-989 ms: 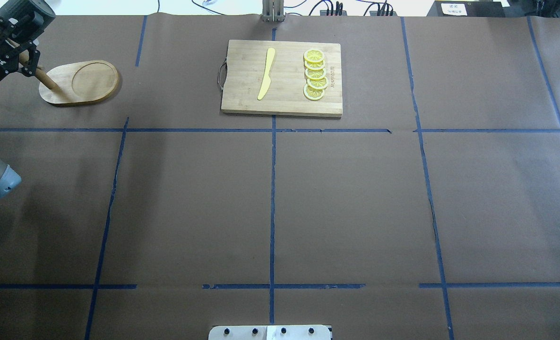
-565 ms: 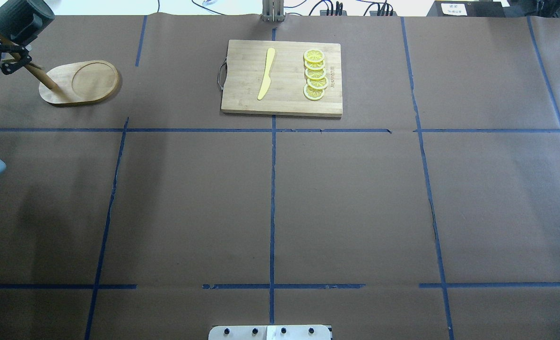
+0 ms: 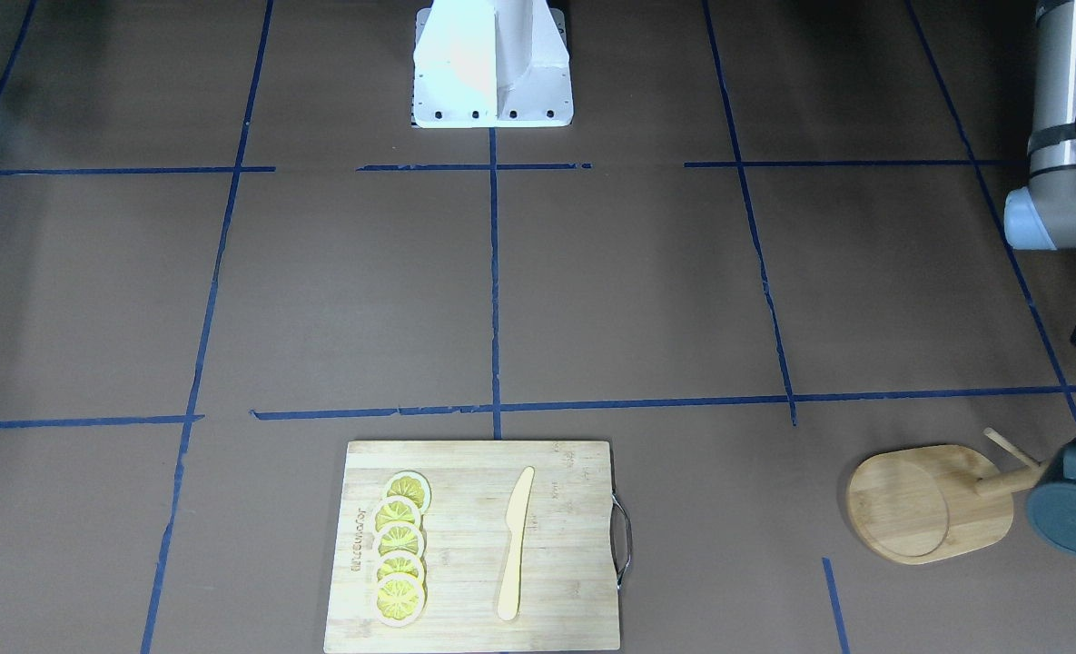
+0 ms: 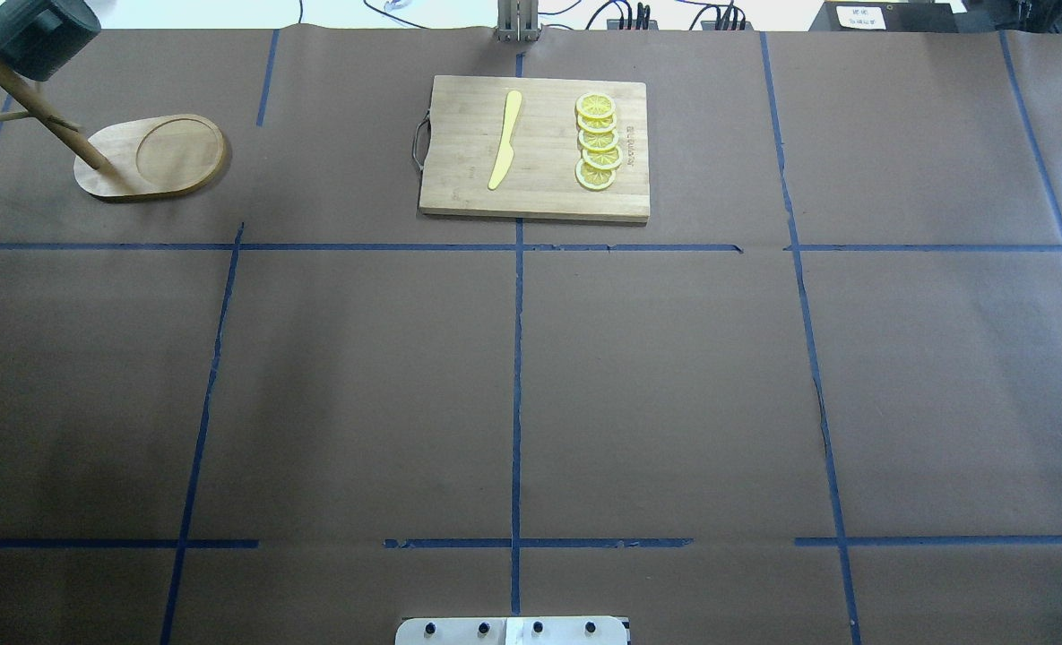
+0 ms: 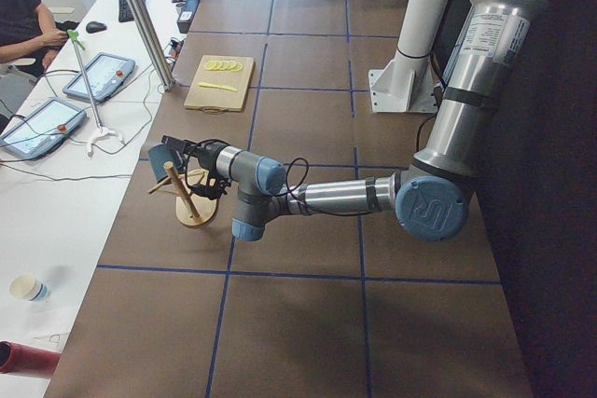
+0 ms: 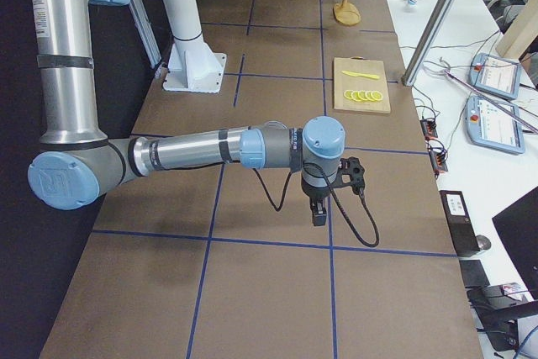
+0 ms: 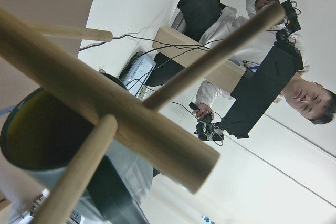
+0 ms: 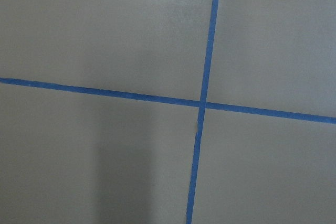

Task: Hang cup on storage rack
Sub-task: 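Tilt the mug with the left gripper and hook its handle onto a rack peg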

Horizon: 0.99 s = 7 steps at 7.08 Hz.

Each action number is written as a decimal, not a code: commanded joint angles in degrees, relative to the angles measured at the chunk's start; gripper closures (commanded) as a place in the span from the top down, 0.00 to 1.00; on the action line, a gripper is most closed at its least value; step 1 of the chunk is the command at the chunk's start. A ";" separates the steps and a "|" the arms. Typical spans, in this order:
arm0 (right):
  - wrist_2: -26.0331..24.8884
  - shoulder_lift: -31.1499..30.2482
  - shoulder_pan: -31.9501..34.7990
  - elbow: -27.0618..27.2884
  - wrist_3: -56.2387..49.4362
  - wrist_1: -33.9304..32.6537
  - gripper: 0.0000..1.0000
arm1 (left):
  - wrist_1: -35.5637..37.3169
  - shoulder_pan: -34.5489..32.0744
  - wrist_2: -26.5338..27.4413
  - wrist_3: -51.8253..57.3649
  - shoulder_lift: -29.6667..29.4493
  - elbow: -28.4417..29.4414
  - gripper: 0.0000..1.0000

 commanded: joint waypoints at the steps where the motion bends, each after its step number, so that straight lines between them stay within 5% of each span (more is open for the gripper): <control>1: 0.00 -0.12 0.00 -0.06 0.02 0.00 0.99 | 3.71 -0.11 -1.49 -2.43 5.72 -8.27 1.00; 4: 0.00 -0.21 0.00 -0.15 0.02 -0.09 0.99 | 9.84 -1.16 -4.49 0.27 6.27 -11.63 1.00; 7: 0.62 -0.65 -0.09 -1.37 0.02 -0.26 1.00 | 20.80 -3.53 -7.45 27.44 5.58 -15.05 1.00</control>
